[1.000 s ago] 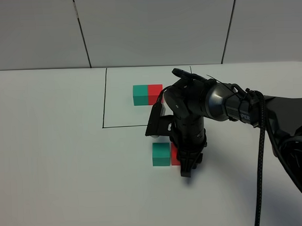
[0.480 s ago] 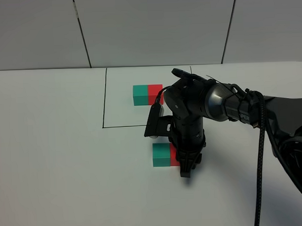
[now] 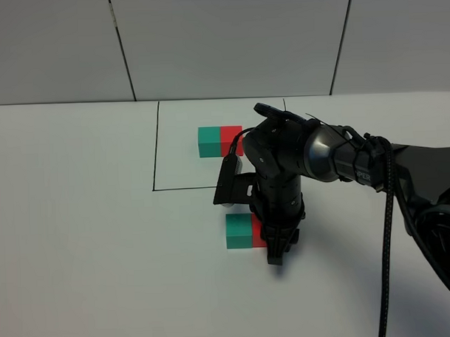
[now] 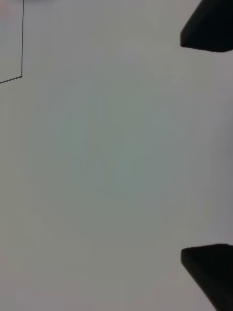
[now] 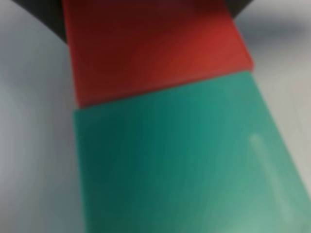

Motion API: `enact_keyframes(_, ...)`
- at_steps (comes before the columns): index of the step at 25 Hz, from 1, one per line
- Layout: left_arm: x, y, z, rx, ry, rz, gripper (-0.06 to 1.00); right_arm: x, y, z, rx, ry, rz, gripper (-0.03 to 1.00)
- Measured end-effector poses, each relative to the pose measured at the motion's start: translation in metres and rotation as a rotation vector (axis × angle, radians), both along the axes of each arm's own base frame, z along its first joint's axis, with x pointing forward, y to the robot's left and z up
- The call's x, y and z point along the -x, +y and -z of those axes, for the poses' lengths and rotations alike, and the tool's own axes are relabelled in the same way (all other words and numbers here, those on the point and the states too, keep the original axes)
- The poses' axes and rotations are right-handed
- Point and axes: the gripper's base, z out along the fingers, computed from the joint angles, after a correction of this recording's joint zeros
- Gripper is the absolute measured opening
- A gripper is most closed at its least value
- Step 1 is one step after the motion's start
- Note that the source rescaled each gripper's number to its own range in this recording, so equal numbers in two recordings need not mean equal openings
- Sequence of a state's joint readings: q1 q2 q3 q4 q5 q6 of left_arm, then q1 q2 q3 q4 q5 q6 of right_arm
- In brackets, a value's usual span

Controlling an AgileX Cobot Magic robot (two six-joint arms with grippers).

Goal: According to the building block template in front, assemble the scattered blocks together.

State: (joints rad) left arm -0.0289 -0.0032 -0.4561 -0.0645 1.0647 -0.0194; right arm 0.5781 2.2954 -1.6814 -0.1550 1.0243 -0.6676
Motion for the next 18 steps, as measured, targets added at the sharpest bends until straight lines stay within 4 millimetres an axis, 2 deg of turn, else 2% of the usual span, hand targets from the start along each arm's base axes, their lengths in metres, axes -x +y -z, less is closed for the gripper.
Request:
enact_keyframes(3,0.0,0.0,0.0,0.0,0.0,0.0,0.85,-0.0001,0.0001,0.0,-0.001,-0.001,0.0,0.0)
enact_keyframes(5,0.0,0.0,0.0,0.0,0.0,0.0,0.85,-0.0006,0.0006,0.0,-0.006,-0.007,-0.001,0.06)
enact_keyframes(7,0.0,0.0,0.0,0.0,0.0,0.0,0.85,-0.0018,0.0013,-0.0001,-0.014,-0.02,-0.004,0.27)
enact_keyframes(10,0.0,0.0,0.0,0.0,0.0,0.0,0.85,-0.0047,0.001,-0.0013,-0.01,-0.05,-0.007,0.71)
enact_keyframes(12,0.0,0.0,0.0,0.0,0.0,0.0,0.85,-0.0063,0.0002,-0.0023,-0.002,-0.069,0.008,0.89)
enact_keyframes(14,0.0,0.0,0.0,0.0,0.0,0.0,0.85,-0.0073,-0.0006,-0.0028,0.003,-0.083,0.031,0.96)
enact_keyframes(18,0.0,0.0,0.0,0.0,0.0,0.0,0.85,-0.0073,-0.0013,-0.003,0.011,-0.088,0.057,0.99)
